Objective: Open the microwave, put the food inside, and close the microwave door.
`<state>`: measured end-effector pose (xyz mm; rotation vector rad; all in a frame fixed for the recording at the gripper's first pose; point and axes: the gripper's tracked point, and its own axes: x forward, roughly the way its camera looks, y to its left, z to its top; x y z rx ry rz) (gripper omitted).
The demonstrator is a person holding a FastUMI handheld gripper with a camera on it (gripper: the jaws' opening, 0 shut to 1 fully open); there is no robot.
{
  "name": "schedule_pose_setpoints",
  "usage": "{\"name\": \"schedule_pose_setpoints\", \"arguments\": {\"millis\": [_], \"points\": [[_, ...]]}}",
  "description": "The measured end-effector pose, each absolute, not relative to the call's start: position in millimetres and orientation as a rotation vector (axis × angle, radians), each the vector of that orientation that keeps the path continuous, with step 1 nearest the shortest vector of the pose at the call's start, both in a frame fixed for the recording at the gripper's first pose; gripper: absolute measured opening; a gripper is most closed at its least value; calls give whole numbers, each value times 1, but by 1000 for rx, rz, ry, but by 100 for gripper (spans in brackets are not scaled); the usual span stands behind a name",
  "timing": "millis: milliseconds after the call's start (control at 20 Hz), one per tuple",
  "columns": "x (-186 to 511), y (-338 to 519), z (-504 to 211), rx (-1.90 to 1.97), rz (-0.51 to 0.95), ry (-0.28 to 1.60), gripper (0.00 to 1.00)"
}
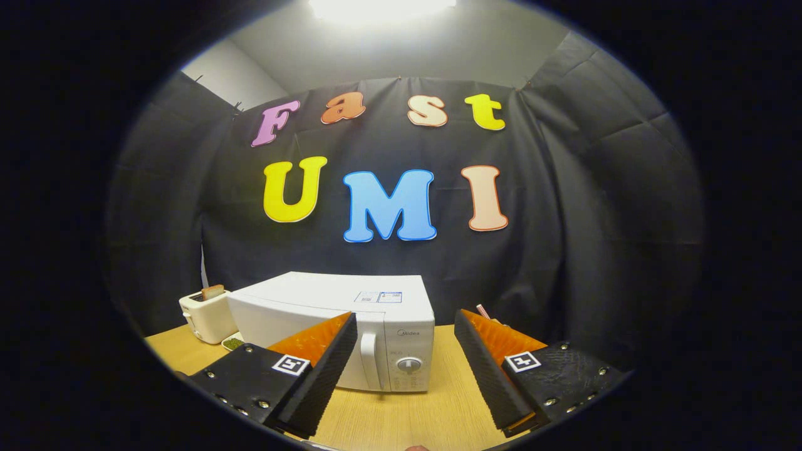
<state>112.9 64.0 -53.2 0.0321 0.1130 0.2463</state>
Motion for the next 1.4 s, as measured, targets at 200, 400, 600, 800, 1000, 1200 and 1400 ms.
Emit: {"name": "schedule_pose_setpoints", "arguments": {"millis": [200,400,600,800,1000,1200,1400], "points": [[133,76,-76,-4,281,146,98],[149,92,-94,-1,311,175,98],[160,110,-117,-23,345,213,98],[173,122,-141,-28,347,255,98],[182,133,-169,-31,352,321,98],[184,138,-198,-27,350,393,98],[187,142,-217,-24,348,442,88]]}}
